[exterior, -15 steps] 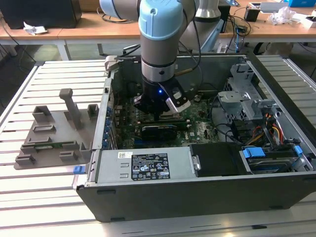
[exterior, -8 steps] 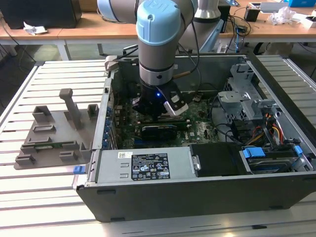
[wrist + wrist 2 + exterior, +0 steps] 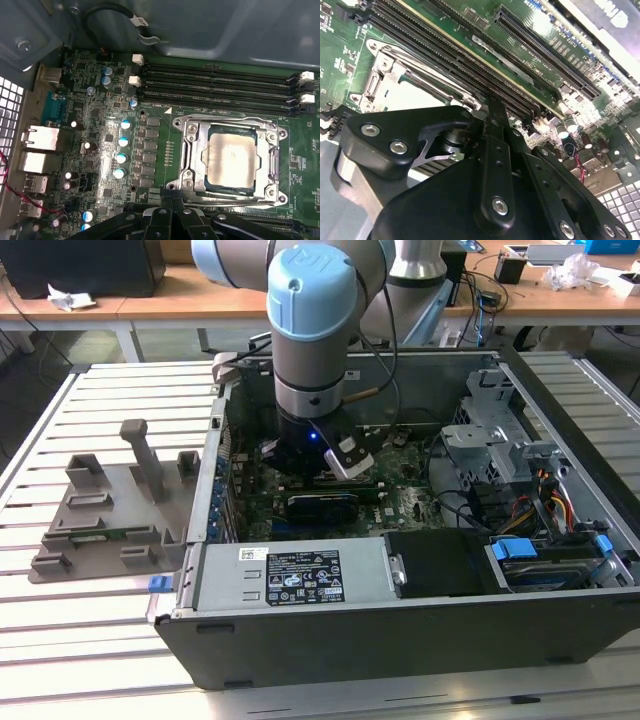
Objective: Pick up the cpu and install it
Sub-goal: 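Install the second cpu locking lever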
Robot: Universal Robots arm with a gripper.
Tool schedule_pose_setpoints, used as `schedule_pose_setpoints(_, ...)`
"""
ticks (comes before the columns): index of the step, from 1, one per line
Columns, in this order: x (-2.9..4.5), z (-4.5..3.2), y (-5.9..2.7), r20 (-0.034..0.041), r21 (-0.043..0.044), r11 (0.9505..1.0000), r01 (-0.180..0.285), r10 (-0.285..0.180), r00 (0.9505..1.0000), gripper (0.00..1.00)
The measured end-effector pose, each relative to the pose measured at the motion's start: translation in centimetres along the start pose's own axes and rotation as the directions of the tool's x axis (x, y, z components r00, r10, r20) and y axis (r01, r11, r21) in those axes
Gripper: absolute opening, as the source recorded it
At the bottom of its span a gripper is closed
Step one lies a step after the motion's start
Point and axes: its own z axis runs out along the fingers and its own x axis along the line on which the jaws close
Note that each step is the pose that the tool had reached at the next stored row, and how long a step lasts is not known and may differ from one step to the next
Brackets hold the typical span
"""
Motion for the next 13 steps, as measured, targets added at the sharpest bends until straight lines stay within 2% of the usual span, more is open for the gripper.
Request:
schedule_pose_setpoints(4, -0.01, 0.21, 0.01, -0.0001, -0.0072, 1.0, 0.006, -0.006, 1.0, 0.11)
schedule_pose_setpoints(5, 0.01, -0.35, -0.03, 0.003, -0.0075, 0.9999, 0.007, -0.007, 1.0, 0.11)
schedule_pose_setpoints(6, 0.06, -0.58, -0.55, 0.0027, -0.0064, 1.0, 0.007, -0.007, 1.0, 0.11)
schedule_pose_setpoints(10, 0.09, -0.63, -0.85, 0.0028, -0.006, 1.0, 0.007, -0.007, 1.0, 0.11)
schedule_pose_setpoints(13, 0.09, -0.38, -0.85, 0.0005, -0.0063, 0.9999, 0.009, -0.009, 1.0, 0.11)
